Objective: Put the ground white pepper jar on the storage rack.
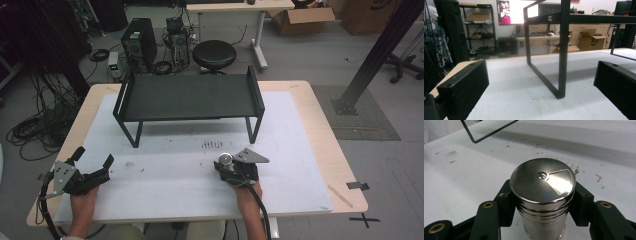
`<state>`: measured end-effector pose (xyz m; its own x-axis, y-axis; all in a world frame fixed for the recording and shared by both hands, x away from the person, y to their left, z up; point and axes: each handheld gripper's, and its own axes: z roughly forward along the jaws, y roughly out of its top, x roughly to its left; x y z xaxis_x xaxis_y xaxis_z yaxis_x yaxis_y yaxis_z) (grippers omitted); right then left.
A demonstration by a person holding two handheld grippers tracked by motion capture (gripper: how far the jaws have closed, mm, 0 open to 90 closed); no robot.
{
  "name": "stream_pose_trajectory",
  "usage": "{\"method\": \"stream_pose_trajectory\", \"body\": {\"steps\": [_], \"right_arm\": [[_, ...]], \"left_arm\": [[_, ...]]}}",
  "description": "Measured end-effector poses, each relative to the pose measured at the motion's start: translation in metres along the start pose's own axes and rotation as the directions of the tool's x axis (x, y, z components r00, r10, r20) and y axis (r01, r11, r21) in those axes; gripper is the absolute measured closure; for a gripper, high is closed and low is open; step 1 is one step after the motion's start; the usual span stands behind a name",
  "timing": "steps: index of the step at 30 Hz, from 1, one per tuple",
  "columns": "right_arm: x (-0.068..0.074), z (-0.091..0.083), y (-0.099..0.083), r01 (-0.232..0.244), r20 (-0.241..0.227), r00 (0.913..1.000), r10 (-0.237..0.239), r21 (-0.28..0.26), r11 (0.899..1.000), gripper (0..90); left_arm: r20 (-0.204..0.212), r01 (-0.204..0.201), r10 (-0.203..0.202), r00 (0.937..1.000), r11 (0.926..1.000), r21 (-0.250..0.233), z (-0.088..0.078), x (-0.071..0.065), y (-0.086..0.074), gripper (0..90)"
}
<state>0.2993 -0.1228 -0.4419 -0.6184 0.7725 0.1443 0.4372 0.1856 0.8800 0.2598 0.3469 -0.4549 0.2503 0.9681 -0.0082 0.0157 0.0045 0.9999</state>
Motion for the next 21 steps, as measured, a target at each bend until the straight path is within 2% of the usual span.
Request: {"method": "stream_pose_trajectory", "body": {"steps": [10, 21], "right_arm": [[0.002, -0.002, 0.003, 0.025, 0.011, 0.9996, -0.025, -0.004, 1.0, 48.5], [0.006, -0.01, 0.018, 0.047, -0.001, 0.9989, -0.047, -0.037, 0.998, 48.6]], "left_arm": [[0.0, 0.0, 0.0, 1.0, 1.0, 0.0, 0.0, 0.0, 0.0, 0.3], [0.0, 0.0, 0.0, 1.0, 1.0, 0.0, 0.0, 0.0, 0.0, 0.3]]}}
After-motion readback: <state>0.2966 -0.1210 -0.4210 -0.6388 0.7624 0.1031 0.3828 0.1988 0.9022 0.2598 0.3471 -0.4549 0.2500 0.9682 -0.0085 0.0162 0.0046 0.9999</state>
